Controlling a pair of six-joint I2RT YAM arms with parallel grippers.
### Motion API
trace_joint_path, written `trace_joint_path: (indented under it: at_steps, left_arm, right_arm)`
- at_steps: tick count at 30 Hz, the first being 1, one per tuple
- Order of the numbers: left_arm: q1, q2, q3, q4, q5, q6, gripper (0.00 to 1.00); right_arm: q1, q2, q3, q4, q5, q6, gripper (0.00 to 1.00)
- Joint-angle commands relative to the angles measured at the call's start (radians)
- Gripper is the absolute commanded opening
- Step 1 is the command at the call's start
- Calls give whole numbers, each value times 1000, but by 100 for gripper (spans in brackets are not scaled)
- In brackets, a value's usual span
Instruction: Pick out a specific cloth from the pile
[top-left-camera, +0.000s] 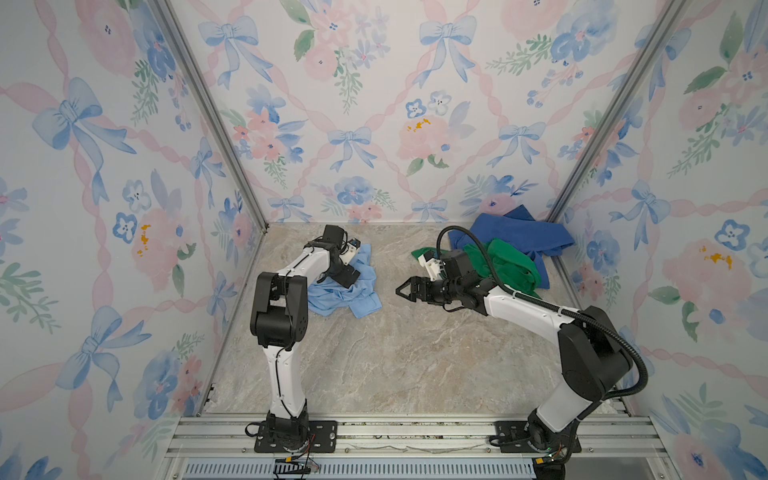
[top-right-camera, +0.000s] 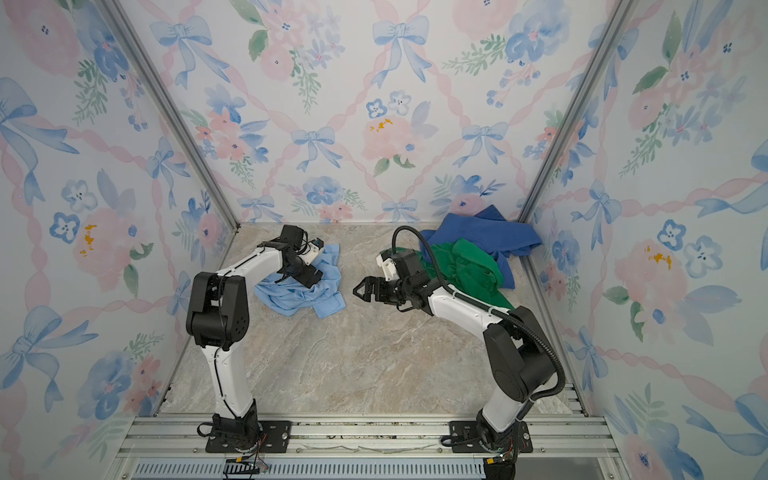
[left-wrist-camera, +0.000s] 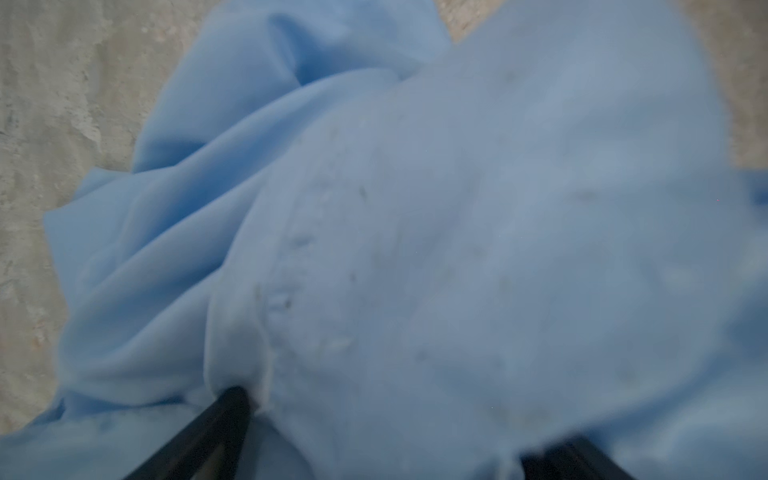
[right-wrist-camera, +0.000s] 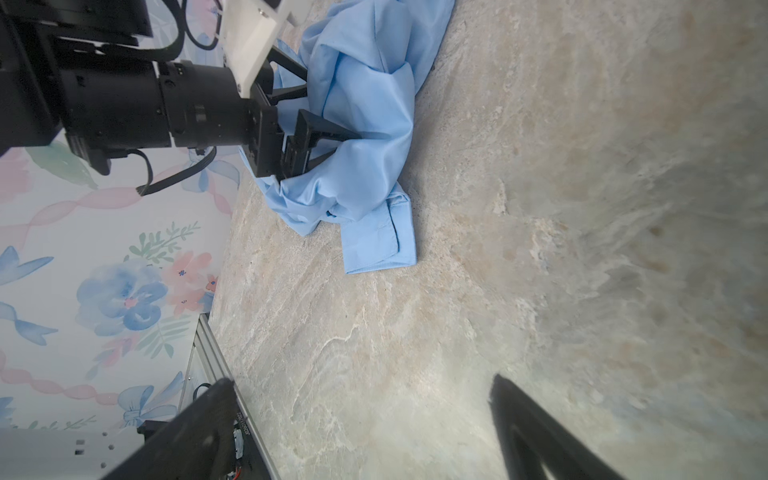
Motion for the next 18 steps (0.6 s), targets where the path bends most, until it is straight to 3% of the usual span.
trace_joint_path:
  at_steps: [1, 8, 10, 16, 18]
  left_arm:
    - [17, 73, 45, -34, -18, 18, 98]
    - [19, 173, 54, -49, 43, 32, 97]
    - [20, 192, 45, -53, 57, 35, 92]
    - [46, 224, 67, -91, 124, -4, 60]
    - [49, 223, 63, -96, 130, 0, 42]
  right_arm:
    - [-5, -39, 4, -52, 17, -37, 97]
    - [-3, -52, -3, -48, 22, -26, 97]
    - [-2, -56, -4, -46, 24, -25, 97]
    - [-2, -55, -4, -52, 27, -29, 97]
    - [-1, -55, -7, -49, 28, -29, 97]
